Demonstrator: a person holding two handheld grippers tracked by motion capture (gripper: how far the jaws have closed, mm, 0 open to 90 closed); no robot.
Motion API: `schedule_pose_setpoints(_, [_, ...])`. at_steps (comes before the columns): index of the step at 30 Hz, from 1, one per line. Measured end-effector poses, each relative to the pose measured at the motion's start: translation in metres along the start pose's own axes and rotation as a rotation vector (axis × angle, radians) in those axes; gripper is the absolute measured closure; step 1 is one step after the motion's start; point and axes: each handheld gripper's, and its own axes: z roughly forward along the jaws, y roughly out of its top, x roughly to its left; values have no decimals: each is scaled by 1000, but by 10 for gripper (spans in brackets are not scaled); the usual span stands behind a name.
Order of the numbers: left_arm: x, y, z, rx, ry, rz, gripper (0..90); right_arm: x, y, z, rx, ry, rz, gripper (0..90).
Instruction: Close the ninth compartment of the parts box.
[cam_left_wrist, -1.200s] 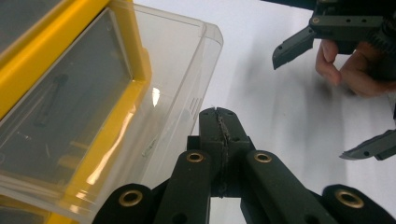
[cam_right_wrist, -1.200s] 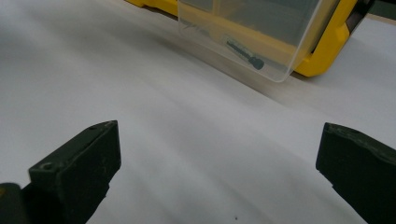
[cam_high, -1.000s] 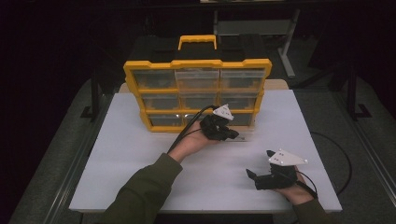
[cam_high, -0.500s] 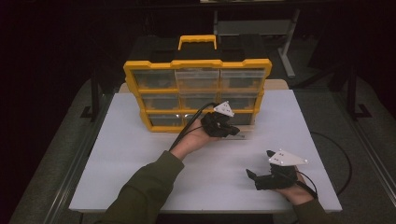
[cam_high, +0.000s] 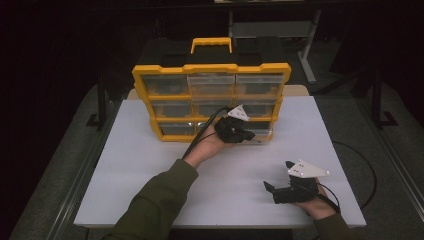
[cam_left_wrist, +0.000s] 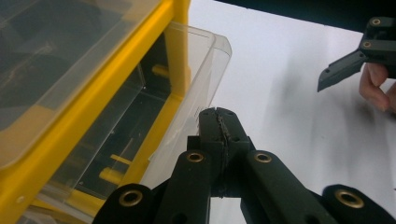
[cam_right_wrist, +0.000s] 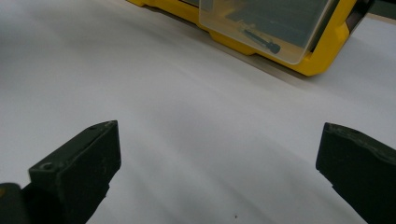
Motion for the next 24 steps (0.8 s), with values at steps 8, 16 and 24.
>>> schedule_pose_setpoints(8, [6, -1, 1, -9, 42, 20, 900, 0, 0, 0, 1, 0, -2, 0])
schedule_pose_setpoints(16, [9, -2, 3, -5, 80, 42, 900, 0, 0, 0, 0, 0, 1, 0])
schedule_pose_setpoints(24, [11, -3, 4, -2, 126, 31, 900, 0, 0, 0, 0, 1, 4, 0])
